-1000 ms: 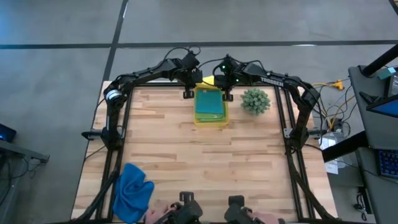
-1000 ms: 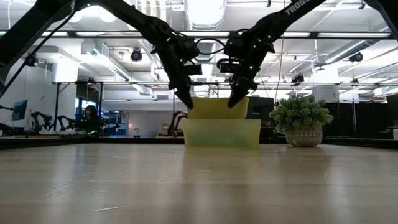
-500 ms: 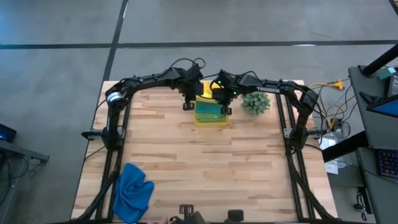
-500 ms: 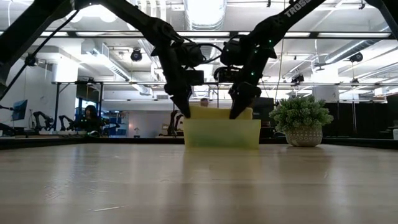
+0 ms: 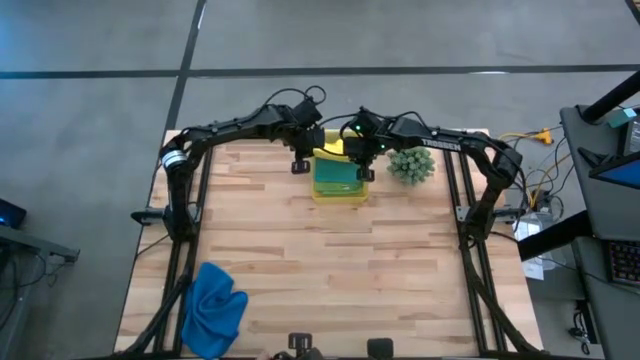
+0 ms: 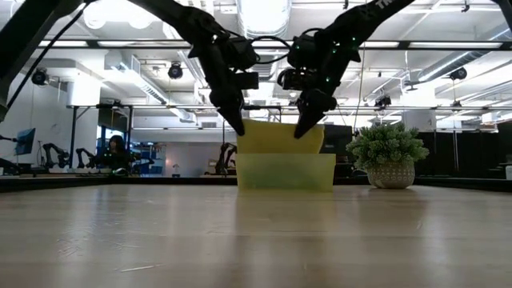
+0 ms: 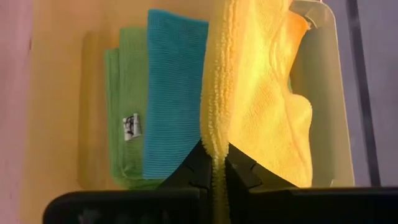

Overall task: Fold microfiber towels
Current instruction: Put the yellow microfiber cloth into the yellow bin

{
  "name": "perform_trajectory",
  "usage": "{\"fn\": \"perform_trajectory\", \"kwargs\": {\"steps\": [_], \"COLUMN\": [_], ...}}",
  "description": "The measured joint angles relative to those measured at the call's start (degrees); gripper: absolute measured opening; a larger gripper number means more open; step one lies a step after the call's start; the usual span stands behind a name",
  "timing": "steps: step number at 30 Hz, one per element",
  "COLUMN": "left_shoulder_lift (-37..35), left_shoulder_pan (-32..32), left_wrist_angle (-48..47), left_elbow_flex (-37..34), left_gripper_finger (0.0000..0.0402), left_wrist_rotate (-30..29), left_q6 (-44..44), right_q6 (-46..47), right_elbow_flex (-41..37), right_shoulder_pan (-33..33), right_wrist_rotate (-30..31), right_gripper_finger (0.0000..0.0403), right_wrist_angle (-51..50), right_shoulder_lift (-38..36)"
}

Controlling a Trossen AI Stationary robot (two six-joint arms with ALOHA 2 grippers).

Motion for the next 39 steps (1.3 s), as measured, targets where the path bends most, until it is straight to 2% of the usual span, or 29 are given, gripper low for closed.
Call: {"fn": "perform_trajectory", "kwargs": {"steps": [10,15,18,22,28,32,36,39], "left_shoulder_lift": [0.1,0.2,0.2,-0.2,-2.8,-5.7,-6.5,-5.7], "left_shoulder_pan": [-2.0,-3.4,-3.8,-3.7,-3.2,-3.1,-3.1,-3.1], "left_wrist_angle": [5.2,5.6,5.4,5.5,5.1,5.9,10.0,13.7], "left_elbow_flex": [-4.7,-7.3,-7.6,-7.7,-7.7,-7.7,-7.6,-7.6], "left_gripper_finger": [0.0,0.0,0.0005,0.0039,0.012,0.0158,0.0165,0.0147], "left_wrist_rotate": [2.8,3.3,5.6,6.7,7.1,7.1,7.1,7.1], "left_q6": [-8.8,-9.1,-10.3,-11.6,-12.8,-13.4,-14.5,-17.9], "right_q6": [1.9,2.1,3.3,3.4,4.9,6.7,9.3,9.4], "right_elbow_flex": [-1.2,-3.1,-3.6,-3.3,-1.5,-0.2,-0.1,-0.1], "right_shoulder_pan": [0.0,0.0,0.0,-0.1,-0.4,-1.0,-2.2,-3.0], "right_wrist_rotate": [-0.7,-6.3,-8.8,-8.9,-14.2,-16.1,-12.6,-7.4], "right_gripper_finger": [0.0009,0.0009,0.0013,0.0041,0.0114,0.0158,0.0177,0.0174], "right_wrist_angle": [-0.5,-0.1,-0.5,-2.3,-6.3,-8.0,-5.7,-5.2], "right_shoulder_lift": [2.3,2.7,2.9,2.9,2.0,0.3,-1.1,-1.2]}}
